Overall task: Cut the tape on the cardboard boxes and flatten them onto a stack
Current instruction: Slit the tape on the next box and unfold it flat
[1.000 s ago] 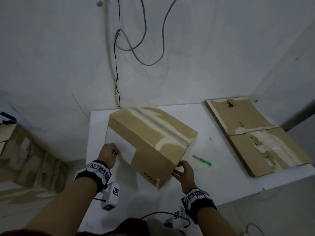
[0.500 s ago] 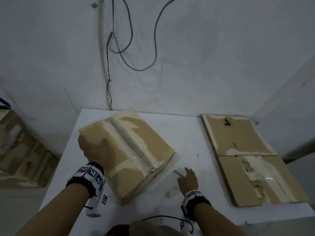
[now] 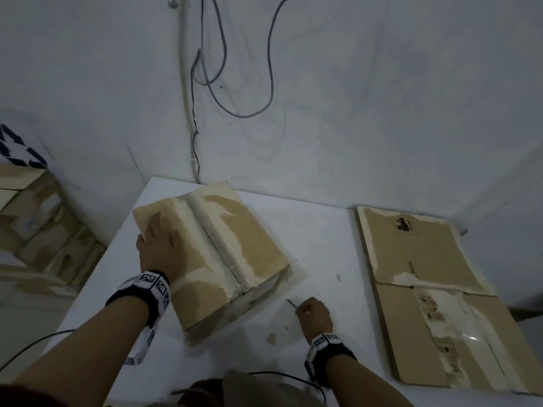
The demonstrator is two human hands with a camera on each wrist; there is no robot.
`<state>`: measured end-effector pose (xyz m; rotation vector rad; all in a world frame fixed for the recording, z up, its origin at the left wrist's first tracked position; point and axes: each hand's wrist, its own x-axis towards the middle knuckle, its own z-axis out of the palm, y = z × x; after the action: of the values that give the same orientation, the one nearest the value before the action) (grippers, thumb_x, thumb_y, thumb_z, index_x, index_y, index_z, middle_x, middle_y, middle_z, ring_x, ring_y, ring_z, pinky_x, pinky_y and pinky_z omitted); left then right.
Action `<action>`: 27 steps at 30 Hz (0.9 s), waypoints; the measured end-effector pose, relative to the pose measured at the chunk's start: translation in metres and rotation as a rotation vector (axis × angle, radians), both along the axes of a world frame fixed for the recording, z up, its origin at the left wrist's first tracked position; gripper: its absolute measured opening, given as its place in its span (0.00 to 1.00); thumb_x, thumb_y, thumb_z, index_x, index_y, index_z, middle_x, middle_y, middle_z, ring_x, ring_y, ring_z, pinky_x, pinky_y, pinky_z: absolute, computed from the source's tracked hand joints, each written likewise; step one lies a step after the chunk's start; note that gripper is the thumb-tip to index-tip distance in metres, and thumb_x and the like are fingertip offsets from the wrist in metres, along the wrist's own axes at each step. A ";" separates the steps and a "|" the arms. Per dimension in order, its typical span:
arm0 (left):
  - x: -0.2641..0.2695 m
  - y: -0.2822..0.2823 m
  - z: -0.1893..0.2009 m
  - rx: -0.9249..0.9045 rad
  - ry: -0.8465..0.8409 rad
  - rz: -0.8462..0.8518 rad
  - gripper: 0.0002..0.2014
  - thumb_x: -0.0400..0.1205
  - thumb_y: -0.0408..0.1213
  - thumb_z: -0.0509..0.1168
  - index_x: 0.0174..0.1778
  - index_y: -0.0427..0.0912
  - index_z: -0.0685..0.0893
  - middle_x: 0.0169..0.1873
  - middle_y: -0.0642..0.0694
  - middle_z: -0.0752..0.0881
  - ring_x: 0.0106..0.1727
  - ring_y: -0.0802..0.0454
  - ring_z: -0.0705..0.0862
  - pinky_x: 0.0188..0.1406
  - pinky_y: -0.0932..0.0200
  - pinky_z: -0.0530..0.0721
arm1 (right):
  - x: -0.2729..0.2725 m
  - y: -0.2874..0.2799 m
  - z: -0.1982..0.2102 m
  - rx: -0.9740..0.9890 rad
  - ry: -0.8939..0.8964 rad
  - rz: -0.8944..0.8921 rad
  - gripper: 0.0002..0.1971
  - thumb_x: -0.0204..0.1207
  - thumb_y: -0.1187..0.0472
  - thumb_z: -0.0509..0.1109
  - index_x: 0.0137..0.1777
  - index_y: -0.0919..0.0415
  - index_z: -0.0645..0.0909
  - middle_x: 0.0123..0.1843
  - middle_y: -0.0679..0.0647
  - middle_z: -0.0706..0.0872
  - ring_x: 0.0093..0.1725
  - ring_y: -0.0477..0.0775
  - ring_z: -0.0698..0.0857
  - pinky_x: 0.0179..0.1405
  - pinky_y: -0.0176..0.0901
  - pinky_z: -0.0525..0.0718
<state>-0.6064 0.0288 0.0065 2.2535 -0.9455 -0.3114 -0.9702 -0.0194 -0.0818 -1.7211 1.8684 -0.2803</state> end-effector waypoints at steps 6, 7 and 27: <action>-0.009 -0.004 0.016 0.168 -0.379 -0.192 0.30 0.83 0.43 0.41 0.83 0.41 0.63 0.83 0.40 0.60 0.83 0.37 0.57 0.75 0.27 0.38 | 0.026 -0.059 0.056 -0.334 -0.392 -0.184 0.05 0.82 0.68 0.66 0.52 0.64 0.72 0.46 0.67 0.85 0.38 0.64 0.84 0.36 0.54 0.83; -0.009 -0.005 0.020 0.214 -0.411 -0.240 0.28 0.84 0.41 0.42 0.83 0.43 0.62 0.83 0.42 0.59 0.84 0.40 0.55 0.76 0.29 0.36 | 0.036 -0.073 0.070 -0.355 -0.443 -0.171 0.05 0.82 0.68 0.66 0.54 0.62 0.72 0.47 0.65 0.85 0.39 0.65 0.85 0.36 0.57 0.85; 0.020 -0.012 0.023 0.117 -0.301 -0.373 0.37 0.78 0.55 0.32 0.78 0.50 0.71 0.81 0.49 0.66 0.82 0.45 0.60 0.80 0.36 0.44 | 0.301 -0.083 0.149 -0.205 -0.387 0.501 0.19 0.76 0.49 0.64 0.52 0.64 0.87 0.45 0.54 0.87 0.43 0.53 0.82 0.46 0.40 0.79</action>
<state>-0.5869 0.0171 0.0292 2.2588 -1.5484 -0.1939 -0.6692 -0.1029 0.0669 -2.0313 1.1245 -0.5682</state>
